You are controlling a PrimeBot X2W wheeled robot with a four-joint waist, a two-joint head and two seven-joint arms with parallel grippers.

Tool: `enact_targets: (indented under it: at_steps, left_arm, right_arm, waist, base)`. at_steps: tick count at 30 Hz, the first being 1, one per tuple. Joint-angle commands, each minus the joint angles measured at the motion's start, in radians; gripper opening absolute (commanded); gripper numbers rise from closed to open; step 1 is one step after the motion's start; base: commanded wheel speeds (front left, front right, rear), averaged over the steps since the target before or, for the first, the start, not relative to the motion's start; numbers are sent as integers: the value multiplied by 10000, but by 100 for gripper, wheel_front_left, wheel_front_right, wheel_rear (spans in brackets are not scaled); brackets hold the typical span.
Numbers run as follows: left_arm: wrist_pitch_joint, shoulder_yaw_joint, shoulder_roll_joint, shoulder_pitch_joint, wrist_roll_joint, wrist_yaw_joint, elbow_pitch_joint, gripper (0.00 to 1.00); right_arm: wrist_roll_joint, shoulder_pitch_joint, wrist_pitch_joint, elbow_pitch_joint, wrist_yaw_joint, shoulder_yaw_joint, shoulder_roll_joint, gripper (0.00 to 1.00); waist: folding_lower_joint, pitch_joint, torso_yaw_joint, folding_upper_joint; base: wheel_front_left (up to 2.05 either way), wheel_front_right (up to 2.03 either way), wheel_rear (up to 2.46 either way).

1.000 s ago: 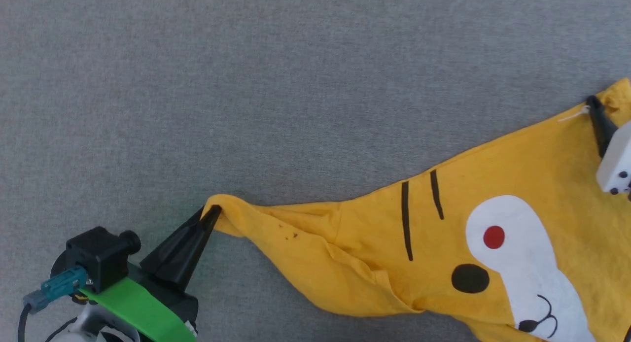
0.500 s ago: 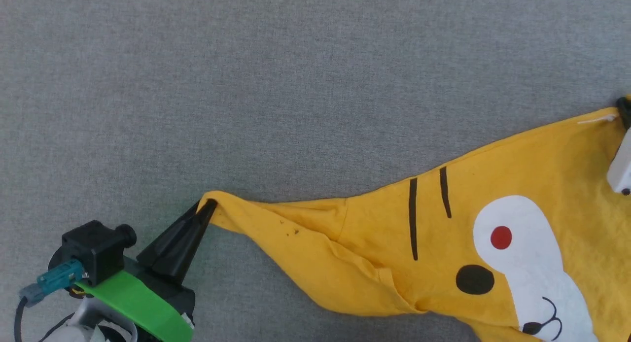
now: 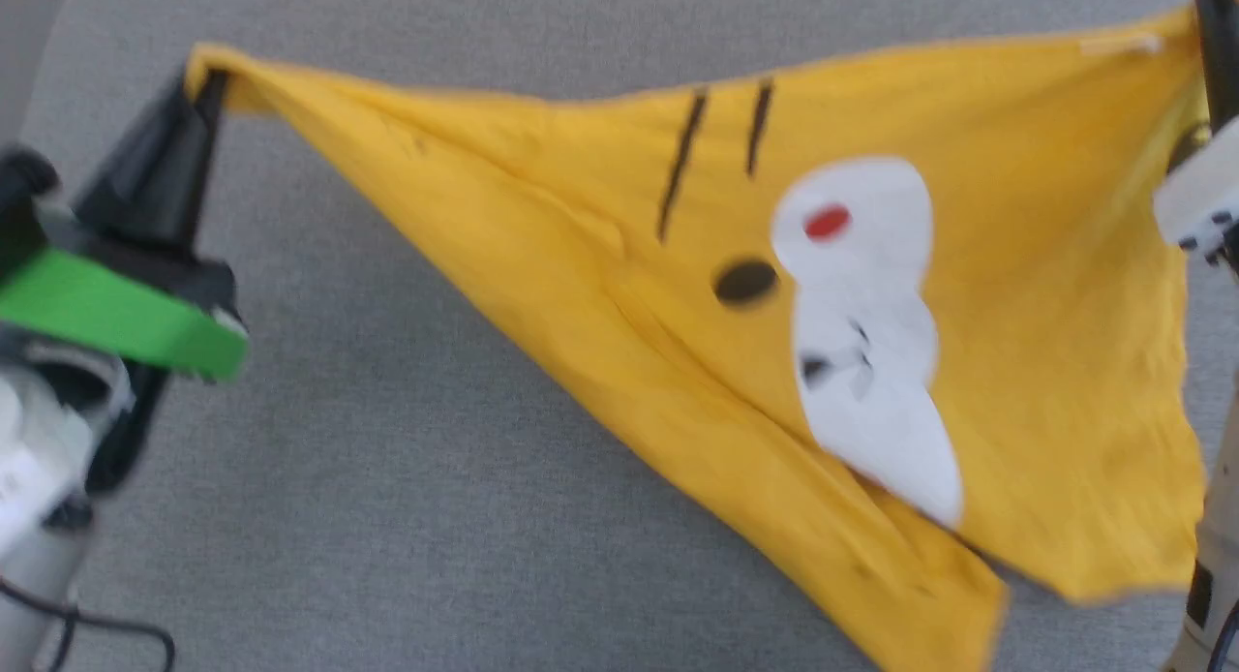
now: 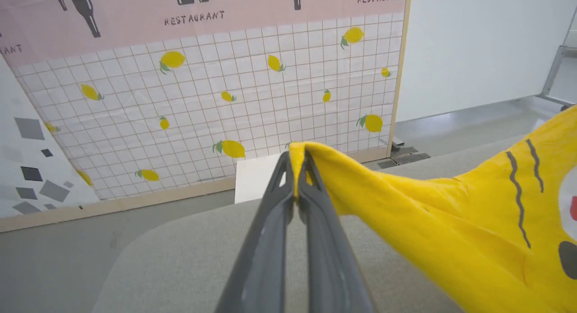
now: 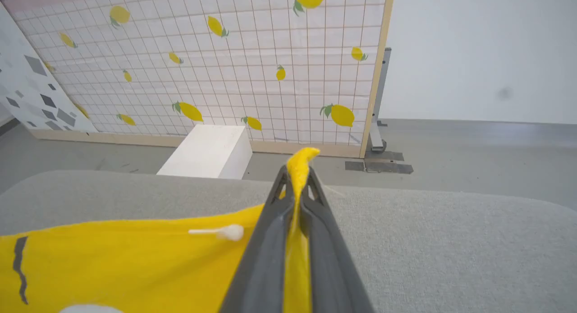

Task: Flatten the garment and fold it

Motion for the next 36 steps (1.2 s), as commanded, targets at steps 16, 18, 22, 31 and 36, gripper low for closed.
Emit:
enact_targets:
  at_steps: [16, 18, 22, 31, 36]
  left_arm:
    - [1239, -314, -1102, -6133, 488, -793, 3579, 0]
    - [1480, -356, -1250, -6626, 380, -881, 3764, 0]
    - [2065, -445, -1398, -7423, 131, -1096, 3980, 0]
    - [3237, -847, -853, -8463, 298, -1458, 4466, 0]
    - [3095, -1133, -438, -9211, 788, -1728, 4731, 0]
  right_arm:
    - [357, -3312, -1265, 1897, -13, 1674, 21, 0]
    - [473, -3535, -1213, 2079, -13, 1796, 5, 0]
    - [699, -3871, -1030, 2311, -13, 2015, -42, 0]
    - [823, -4606, -171, 2654, -13, 2334, -32, 0]
    - [391, -5643, -59, 3303, -13, 2117, 214, 0]
  waist:
    - [0, -2512, -598, 0]
    - [0, -2605, -638, 0]
    - [0, -2721, -739, 0]
    - [0, -2101, -1151, 0]
    - [0, -868, -1493, 0]
  base:
    - [0, 0, 0]
    - [0, 0, 0]
    - [0, 0, 0]
    - [0, 0, 0]
    - [0, 0, 0]
